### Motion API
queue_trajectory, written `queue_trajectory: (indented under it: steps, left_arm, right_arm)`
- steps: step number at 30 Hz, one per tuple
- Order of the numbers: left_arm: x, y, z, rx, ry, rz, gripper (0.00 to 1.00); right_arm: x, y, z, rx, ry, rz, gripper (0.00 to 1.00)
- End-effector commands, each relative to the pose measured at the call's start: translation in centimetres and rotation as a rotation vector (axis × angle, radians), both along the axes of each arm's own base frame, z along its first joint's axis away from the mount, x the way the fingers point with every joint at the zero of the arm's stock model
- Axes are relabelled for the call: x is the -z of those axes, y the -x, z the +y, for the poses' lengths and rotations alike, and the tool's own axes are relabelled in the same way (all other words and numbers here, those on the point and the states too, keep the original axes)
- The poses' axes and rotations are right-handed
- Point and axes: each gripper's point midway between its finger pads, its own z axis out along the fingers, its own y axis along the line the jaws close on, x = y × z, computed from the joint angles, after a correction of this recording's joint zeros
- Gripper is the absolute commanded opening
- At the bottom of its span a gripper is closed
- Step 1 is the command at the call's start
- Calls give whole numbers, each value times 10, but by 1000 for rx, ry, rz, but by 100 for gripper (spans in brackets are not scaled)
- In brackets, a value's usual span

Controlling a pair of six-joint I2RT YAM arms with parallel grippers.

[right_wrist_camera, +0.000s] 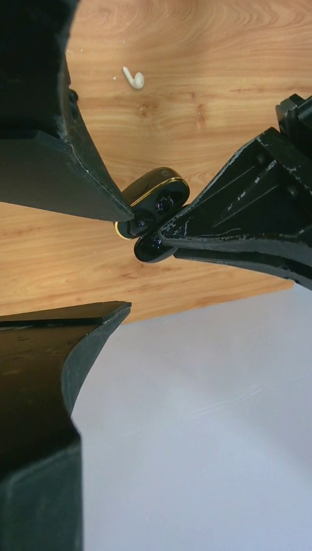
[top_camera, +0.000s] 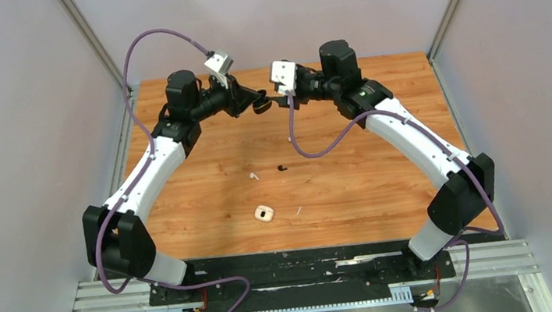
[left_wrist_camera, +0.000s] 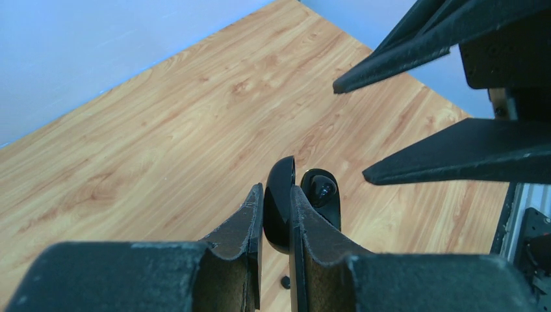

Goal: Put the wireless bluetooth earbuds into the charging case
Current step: Place the earbud in the charging case, then pick up the earbud from the center of the board.

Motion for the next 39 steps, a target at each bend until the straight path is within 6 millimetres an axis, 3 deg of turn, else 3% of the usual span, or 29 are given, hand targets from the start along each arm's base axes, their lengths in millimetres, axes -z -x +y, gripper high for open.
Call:
queue_trajectory:
  steps: [1,7,10,13,17,20,24,30,33,39]
  left_arm:
    - [-32,10,-1,35,17,-124,0]
    - [-25,12,5,24,-36,-166,0]
    - [-24,10,10,-1,-62,-182,0]
    - [-25,10,13,-18,-73,-180,0]
    - [-26,15,16,-23,-78,-171,0]
    - [-24,19,21,-30,-100,-166,0]
    - [-20,21,34,-76,-91,-108,0]
    - [-23,17,57,-160,-58,-51,0]
    - [-28,19,68,-193,-53,-52,0]
    - [-32,26,78,-215,-54,-48,0]
  right_arm:
    - [-28,13,-2,-4,-95,71,52]
    - [-26,8,-26,101,-211,306,53]
    - [6,5,-48,156,-236,466,53]
    - [53,18,-57,141,-196,619,52]
    - [119,45,-54,67,-71,736,49]
    - [156,49,-50,36,-12,774,45]
    - [187,40,-39,-23,67,726,42]
    - [250,14,-22,-18,260,626,40]
    - [271,7,-15,-21,324,594,40]
    - [292,4,-7,-25,379,577,41]
